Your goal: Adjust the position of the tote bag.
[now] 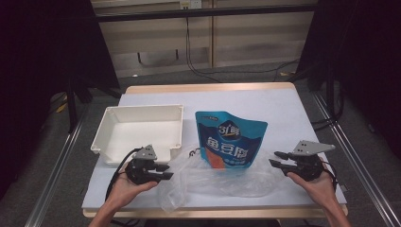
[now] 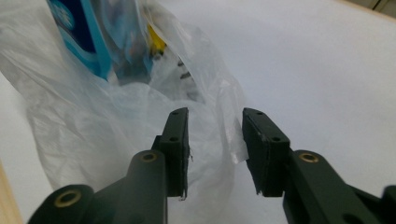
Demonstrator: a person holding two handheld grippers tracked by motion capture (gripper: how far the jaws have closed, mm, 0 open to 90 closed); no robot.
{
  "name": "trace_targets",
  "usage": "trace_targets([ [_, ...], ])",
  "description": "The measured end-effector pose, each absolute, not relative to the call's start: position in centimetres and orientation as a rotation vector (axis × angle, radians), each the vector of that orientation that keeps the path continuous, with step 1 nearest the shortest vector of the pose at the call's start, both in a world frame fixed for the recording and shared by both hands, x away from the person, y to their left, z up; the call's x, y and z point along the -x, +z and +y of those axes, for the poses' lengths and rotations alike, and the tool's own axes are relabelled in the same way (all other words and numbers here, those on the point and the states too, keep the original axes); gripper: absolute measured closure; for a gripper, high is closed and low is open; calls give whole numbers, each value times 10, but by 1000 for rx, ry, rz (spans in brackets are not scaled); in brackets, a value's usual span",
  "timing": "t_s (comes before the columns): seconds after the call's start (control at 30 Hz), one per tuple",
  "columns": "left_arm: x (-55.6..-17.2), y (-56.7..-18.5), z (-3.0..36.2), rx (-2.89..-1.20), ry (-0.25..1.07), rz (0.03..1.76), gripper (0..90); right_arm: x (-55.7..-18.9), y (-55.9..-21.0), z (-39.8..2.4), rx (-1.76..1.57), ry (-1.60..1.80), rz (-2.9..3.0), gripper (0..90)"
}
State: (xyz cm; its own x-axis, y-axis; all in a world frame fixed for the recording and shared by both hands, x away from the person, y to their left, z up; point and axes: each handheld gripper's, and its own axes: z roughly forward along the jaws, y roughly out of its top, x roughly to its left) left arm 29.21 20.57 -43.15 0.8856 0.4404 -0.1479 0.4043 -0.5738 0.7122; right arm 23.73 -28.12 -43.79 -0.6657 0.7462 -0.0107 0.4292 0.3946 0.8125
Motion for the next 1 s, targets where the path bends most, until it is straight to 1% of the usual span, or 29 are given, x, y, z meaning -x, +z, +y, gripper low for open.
trace_targets([
  [0.03,-292,-427,206,-2254,75,598,619,-236,-433,-280,-1010,1176,2271,578],
  [0.07,-292,-418,205,-2233,105,585,618,-237,-430,-279,-1003,1179,2270,567],
  [0.17,-291,-411,198,-2200,114,551,630,-238,-423,-279,-1001,1207,2248,568],
  [0.27,-292,-410,190,-2206,90,522,743,-237,-417,-275,-982,1218,2224,583],
  [0.3,-294,-412,178,-2219,69,483,783,-237,-412,-272,-968,1258,2229,668],
  [0.37,-296,-415,168,-2214,43,469,827,-240,-411,-268,-952,1269,2266,756],
  [0.4,-296,-415,168,-2214,43,469,839,-240,-411,-268,-952,1269,2266,756],
  [0.43,-298,-416,163,-2217,25,460,849,-243,-414,-262,-936,1286,2294,829],
  [0.47,-303,-421,149,-2228,3,441,860,-246,-415,-259,-930,1285,2317,854],
  [0.53,-307,-424,143,-2245,-2,437,866,-249,-418,-254,-930,1277,2337,868],
  [0.57,-312,-431,131,-2257,-22,442,871,-256,-424,-247,-937,1264,2367,888],
  [0.67,-318,-437,125,-2283,-33,440,877,-265,-432,-240,-961,1257,2393,894],
  [0.7,-321,-442,121,-2299,-27,458,878,-265,-432,-240,-961,1257,2393,894],
  [0.73,-323,-451,120,-2319,-29,466,877,-268,-439,-237,-972,1237,2424,897],
  [0.8,-323,-454,121,-2339,-25,470,870,-269,-445,-235,-976,1216,2446,897],
  [0.9,-322,-460,122,-2353,-32,486,850,-264,-462,-230,-985,1162,2533,897],
  [0.97,-323,-463,122,-2393,-9,469,840,-262,-464,-229,-983,1148,2547,897],
  [1.0,-323,-463,122,-2403,-31,476,824,-260,-466,-228,-986,1141,2561,900],
])
